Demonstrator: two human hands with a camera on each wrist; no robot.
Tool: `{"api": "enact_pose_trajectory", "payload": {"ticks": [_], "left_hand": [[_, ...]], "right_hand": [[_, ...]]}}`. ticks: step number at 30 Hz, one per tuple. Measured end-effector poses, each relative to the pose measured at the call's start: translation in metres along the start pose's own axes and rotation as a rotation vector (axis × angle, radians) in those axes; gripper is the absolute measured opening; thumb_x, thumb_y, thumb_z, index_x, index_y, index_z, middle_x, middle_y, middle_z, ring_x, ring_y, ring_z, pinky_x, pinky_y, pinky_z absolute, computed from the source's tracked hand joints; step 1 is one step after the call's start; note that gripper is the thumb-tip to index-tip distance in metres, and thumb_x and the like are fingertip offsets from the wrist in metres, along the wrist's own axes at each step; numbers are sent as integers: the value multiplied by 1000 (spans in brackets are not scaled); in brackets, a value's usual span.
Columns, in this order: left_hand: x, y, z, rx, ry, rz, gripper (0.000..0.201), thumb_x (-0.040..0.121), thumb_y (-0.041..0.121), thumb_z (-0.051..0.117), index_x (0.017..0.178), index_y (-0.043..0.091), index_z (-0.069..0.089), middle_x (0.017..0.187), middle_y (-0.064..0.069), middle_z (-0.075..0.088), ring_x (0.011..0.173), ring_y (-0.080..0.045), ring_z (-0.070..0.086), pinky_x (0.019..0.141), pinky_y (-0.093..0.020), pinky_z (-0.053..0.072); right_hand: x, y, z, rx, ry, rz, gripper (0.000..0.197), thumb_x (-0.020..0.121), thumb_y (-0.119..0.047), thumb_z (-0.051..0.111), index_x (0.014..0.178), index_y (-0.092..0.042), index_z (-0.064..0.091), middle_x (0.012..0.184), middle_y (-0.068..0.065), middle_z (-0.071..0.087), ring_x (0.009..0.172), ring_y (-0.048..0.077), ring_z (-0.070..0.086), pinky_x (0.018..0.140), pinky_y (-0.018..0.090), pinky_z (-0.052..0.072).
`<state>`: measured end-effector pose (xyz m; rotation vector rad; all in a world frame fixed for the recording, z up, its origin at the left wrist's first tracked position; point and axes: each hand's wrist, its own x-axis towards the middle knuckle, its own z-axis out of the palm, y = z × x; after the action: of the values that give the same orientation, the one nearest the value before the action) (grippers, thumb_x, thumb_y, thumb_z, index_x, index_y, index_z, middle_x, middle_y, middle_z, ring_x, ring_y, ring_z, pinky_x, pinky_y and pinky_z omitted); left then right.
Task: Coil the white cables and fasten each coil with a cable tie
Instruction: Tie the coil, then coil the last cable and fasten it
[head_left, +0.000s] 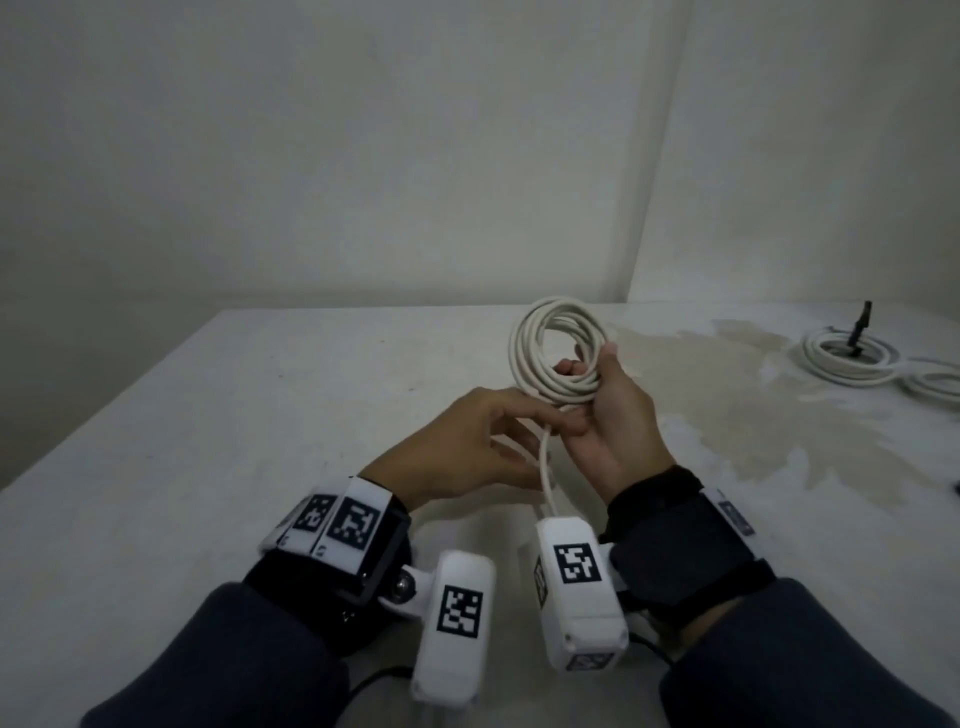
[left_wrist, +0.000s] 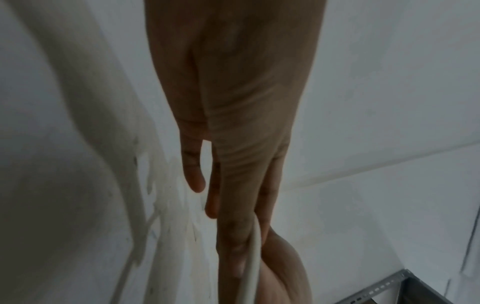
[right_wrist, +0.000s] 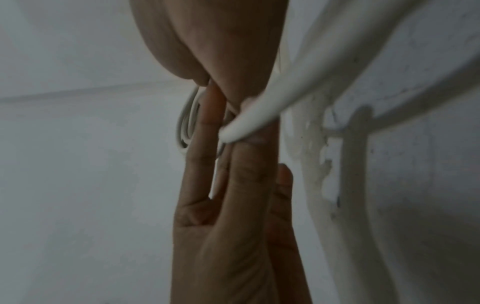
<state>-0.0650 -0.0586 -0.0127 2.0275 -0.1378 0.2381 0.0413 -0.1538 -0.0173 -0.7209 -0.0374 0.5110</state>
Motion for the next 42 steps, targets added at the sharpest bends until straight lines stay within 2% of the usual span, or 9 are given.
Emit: {"api": "enact_pose_trajectory", "payload": {"ticks": [6, 10, 15, 18, 22, 27, 32, 39, 42], "left_hand": [[1, -4, -3, 47, 213, 104, 24, 79, 9, 73, 95, 28, 72, 97, 3, 62, 84, 1, 61, 79, -16, 50], [0, -8, -3, -189, 397, 15, 15, 92, 13, 58, 95, 12, 72, 94, 5, 68, 86, 4, 62, 78, -19, 52], [7, -10, 3, -459, 644, -1, 23, 95, 15, 55, 85, 0, 69, 94, 2, 69, 85, -2, 64, 79, -18, 52], [12, -6, 10, -519, 771, 53, 17, 93, 11, 58, 96, -3, 68, 108, -13, 63, 89, -9, 66, 82, -24, 55], [11, -6, -3, -544, 865, 110, 8, 91, 6, 60, 98, 9, 63, 74, 8, 69, 74, -1, 66, 75, -21, 56], [10, -10, -8, -465, 966, 88, 8, 90, 14, 64, 89, 18, 72, 72, 6, 71, 73, -4, 65, 73, -18, 53], [9, -5, -8, -467, 928, 89, 15, 92, 14, 61, 102, 14, 72, 83, 7, 75, 84, -5, 67, 81, -24, 55], [7, -3, -5, -604, 760, -18, 27, 100, 22, 46, 118, 19, 66, 108, -2, 71, 102, -16, 67, 78, -29, 57], [9, 0, -6, -773, 676, -40, 27, 101, 22, 41, 111, 19, 67, 101, -6, 72, 91, -20, 69, 78, -32, 58]], "right_hand": [[5, -3, 1, 73, 3, -3, 31, 102, -31, 42, 96, -3, 54, 74, 9, 52, 73, 23, 56, 92, 48, 51], [4, 4, 1, 87, -31, 15, 31, 103, -29, 39, 93, -3, 54, 60, 7, 55, 58, 19, 57, 81, 44, 55], [0, 13, 7, 98, -116, 22, 33, 104, -29, 37, 102, 0, 53, 60, 10, 58, 73, 31, 62, 89, 56, 53], [-3, 10, 9, 129, -125, 37, 35, 104, -29, 35, 100, 0, 54, 59, 9, 57, 62, 23, 64, 68, 42, 60], [-3, 8, 6, 109, -67, 55, 30, 104, -28, 37, 92, -7, 55, 49, 0, 51, 41, 8, 52, 56, 27, 53], [-7, 11, 10, -8, -129, 58, 31, 104, -29, 37, 99, -5, 56, 49, 2, 50, 49, 13, 52, 82, 38, 52], [-8, 8, 11, -145, -213, -19, 28, 104, -24, 37, 98, -6, 59, 58, 2, 52, 45, 7, 52, 52, 21, 50], [-10, 7, 10, -314, -320, -22, 31, 104, -24, 37, 108, -4, 60, 66, 5, 57, 54, 10, 56, 57, 22, 51], [-12, 7, 8, -363, -334, 15, 38, 104, -25, 37, 118, 3, 59, 96, 18, 64, 84, 26, 59, 84, 35, 51]]}}
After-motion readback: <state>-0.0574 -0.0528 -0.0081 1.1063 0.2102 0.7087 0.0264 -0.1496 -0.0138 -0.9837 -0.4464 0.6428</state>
